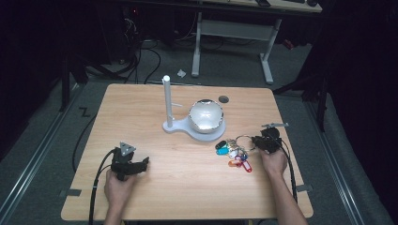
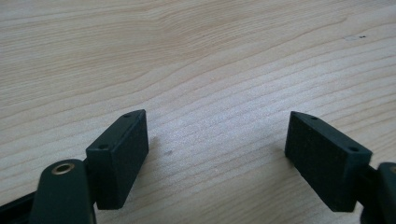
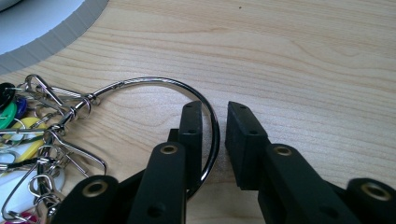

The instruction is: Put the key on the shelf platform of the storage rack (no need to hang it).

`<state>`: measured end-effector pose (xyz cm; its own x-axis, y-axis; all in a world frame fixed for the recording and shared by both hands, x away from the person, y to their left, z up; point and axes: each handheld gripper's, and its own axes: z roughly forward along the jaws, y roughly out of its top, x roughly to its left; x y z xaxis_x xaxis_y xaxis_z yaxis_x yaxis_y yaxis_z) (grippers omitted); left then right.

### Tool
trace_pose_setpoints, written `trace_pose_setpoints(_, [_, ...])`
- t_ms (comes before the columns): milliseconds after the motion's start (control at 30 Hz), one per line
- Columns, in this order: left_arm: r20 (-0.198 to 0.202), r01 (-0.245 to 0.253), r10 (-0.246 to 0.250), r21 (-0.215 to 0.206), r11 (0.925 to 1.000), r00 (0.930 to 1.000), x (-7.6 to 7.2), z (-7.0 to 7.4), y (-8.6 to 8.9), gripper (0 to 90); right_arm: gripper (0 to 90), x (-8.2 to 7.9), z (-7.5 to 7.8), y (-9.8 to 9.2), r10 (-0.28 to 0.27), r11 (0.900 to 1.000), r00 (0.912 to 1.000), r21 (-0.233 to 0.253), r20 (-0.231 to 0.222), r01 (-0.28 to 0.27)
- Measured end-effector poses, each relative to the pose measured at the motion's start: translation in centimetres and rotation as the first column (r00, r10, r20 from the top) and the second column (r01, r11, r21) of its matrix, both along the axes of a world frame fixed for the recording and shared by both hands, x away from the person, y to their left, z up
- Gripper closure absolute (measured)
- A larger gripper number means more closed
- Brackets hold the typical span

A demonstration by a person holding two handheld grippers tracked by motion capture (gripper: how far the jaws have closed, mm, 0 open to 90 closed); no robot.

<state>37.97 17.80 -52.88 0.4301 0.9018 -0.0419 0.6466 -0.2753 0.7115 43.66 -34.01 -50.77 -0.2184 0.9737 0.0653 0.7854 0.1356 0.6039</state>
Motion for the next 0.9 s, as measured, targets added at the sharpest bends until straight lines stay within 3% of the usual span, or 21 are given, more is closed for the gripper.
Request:
trace_pose_setpoints(433, [0.000,0.000,0.000,0.000,1.0000,1.0000,0.0,0.0,0.0,21.9,86.2,-0.1,0.0,0.2,0.012,0.999,0.9999,-0.035,0.011,-0.011])
trace_pose_setpoints(900, [0.000,0.000,0.000,0.000,1.0000,1.0000,0.0,0.0,0.0,22.0,87.1,-0.7,1.5,-0.1,0.050,0.998,0.9959,0.022,0.076,-0.051])
